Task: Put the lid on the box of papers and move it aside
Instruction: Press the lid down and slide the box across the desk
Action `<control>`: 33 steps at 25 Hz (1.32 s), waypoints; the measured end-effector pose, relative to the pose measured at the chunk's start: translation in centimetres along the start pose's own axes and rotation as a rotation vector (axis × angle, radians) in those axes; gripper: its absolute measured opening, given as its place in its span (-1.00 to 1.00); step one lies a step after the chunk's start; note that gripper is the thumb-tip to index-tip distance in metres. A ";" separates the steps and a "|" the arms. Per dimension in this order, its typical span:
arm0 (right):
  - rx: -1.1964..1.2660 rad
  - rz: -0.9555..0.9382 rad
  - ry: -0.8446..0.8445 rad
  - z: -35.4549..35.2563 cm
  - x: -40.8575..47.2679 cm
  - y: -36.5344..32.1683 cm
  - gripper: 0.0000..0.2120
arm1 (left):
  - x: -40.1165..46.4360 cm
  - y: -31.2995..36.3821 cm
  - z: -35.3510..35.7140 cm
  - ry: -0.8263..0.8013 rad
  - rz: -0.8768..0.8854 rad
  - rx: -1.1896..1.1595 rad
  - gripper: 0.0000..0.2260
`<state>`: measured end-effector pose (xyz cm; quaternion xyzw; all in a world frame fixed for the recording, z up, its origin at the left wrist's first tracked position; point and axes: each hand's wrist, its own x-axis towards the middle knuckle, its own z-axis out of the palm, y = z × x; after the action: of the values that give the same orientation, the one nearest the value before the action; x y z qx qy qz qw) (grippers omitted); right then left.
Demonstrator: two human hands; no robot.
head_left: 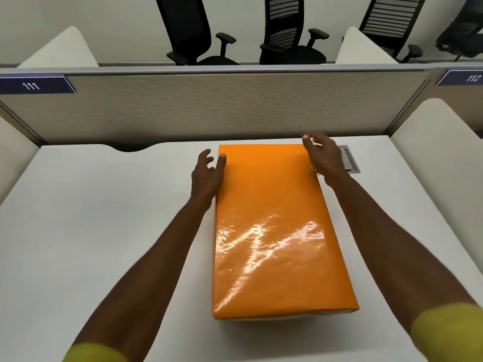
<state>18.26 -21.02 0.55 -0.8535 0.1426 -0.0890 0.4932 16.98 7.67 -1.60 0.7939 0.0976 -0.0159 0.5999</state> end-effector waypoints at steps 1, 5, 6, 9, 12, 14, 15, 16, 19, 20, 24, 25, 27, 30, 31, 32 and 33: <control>0.018 -0.014 -0.003 -1.0 -2.3 0.4 -0.53 | -2.5 -0.5 -0.9 -0.024 0.018 -0.006 -0.37; 0.045 0.045 -0.061 -4.2 -14.4 3.5 -0.37 | -14.2 -3.4 -4.6 -0.161 0.035 0.013 -0.14; 0.067 0.088 -0.074 -4.5 -17.2 4.2 -0.33 | -16.5 -4.1 -4.8 -0.200 0.037 0.028 -0.16; 0.034 0.152 -0.161 -3.9 -22.8 5.4 -0.23 | -21.3 -5.9 -4.0 -0.251 0.067 0.126 -0.19; -0.047 0.140 -0.181 -2.8 -25.6 5.9 -0.23 | -23.0 -7.0 -3.3 -0.219 0.085 0.173 -0.25; -0.056 0.121 -0.158 -2.7 -26.7 6.5 -0.25 | -23.6 -7.4 -3.2 -0.225 0.090 0.165 -0.27; -0.047 0.107 -0.142 -2.7 -27.0 6.8 -0.27 | -23.8 -7.5 -3.1 -0.229 0.104 0.161 -0.26; -0.031 0.096 -0.129 -2.8 -27.2 7.0 -0.27 | -23.8 -7.5 -3.1 -0.231 0.121 0.158 -0.26; 0.012 0.099 -0.150 -2.9 -27.0 6.9 -0.27 | -23.5 -7.4 -3.2 -0.248 0.127 0.151 -0.18; 0.055 0.114 -0.178 -3.0 -27.1 7.0 -0.27 | -23.5 -7.4 -3.2 -0.264 0.109 0.143 -0.14; 0.442 0.219 -0.122 -4.4 -28.8 8.5 -0.26 | -24.4 -8.5 -3.9 -0.263 -0.044 -0.185 0.01; 0.485 0.228 -0.116 -4.5 -29.5 9.1 -0.29 | -24.8 -9.1 -4.1 -0.263 -0.083 -0.270 -0.02; 0.522 0.210 -0.163 -4.0 -30.8 9.9 -0.40 | -25.9 -10.0 -3.9 -0.262 -0.074 -0.277 -0.14; 0.357 0.148 -0.133 -3.7 -31.6 10.2 -0.36 | -27.4 -10.0 -2.8 -0.127 0.177 0.018 -0.25; 0.288 0.112 -0.101 -3.9 -31.7 10.3 -0.31 | -27.6 -10.0 -2.5 -0.087 0.268 0.098 -0.24; 0.229 0.061 -0.083 -4.2 -31.9 10.6 -0.23 | -27.6 -10.0 -2.3 -0.079 0.336 0.163 -0.20; 0.169 -0.005 -0.080 -4.4 -32.2 11.0 -0.13 | -27.5 -10.1 -2.3 -0.096 0.385 0.226 -0.15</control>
<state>-15.16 -19.12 -7.14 -0.8120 0.1127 -0.0678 0.5687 -11.99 8.78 -6.66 0.8584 -0.0868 0.0505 0.5031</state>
